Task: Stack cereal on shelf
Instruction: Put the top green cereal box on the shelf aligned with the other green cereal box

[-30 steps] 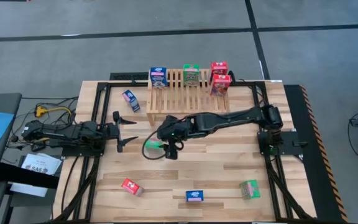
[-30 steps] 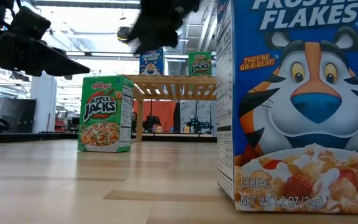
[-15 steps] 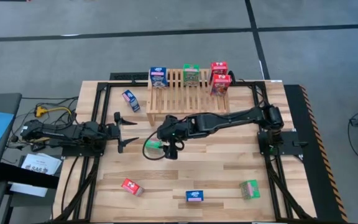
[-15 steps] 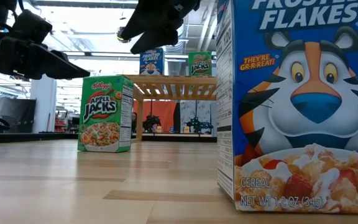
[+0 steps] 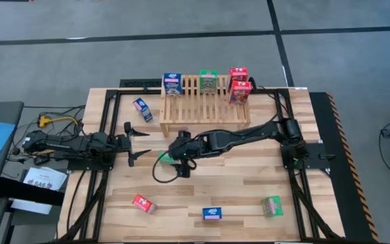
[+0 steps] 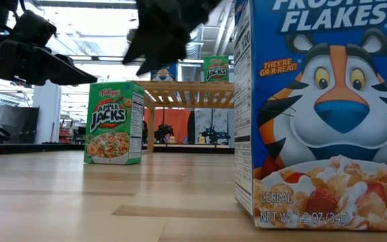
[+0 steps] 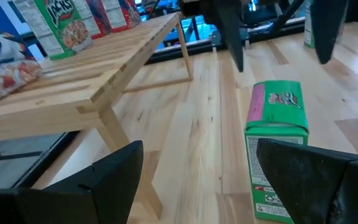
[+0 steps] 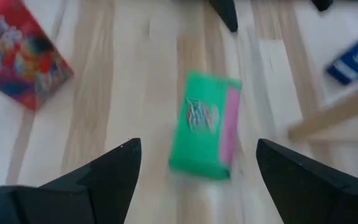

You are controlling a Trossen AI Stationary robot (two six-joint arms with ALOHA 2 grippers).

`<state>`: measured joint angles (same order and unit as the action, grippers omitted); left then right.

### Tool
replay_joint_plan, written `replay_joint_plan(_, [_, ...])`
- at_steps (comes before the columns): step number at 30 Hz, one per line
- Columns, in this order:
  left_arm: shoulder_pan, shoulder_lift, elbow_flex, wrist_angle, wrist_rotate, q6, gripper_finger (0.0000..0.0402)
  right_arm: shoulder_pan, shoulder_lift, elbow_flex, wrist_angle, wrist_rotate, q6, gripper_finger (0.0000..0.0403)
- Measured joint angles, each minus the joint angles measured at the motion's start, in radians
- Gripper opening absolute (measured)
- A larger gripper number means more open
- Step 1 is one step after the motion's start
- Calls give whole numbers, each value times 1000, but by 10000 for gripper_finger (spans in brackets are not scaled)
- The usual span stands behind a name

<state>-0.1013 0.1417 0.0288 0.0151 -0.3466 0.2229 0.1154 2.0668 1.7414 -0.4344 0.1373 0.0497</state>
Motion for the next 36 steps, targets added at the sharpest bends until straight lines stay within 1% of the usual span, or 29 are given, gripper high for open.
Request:
replay_joint_plan(2, [0,3,0,0,0,0,305,-1,18,5,37,-1,-1,341])
replay_joint_plan(4, [0,9,0,0,-1,1,305,-3,18,1,13,-1,-1,341])
replay_joint_plan(10, [0,10,0,0,0,0,305,-11,16,2,24,21,-5,341])
replay_joint_plan(20, [0,8,0,0,0,0,305,-11,16,2,24,22,-5,341])
replay_joint_plan(27, [0,8,0,0,0,1,305,-10,17,-46,86,22,2,340])
replay_joint_plan(36, [0,8,0,0,0,1,305,-10,17,-49,83,22,3,340])
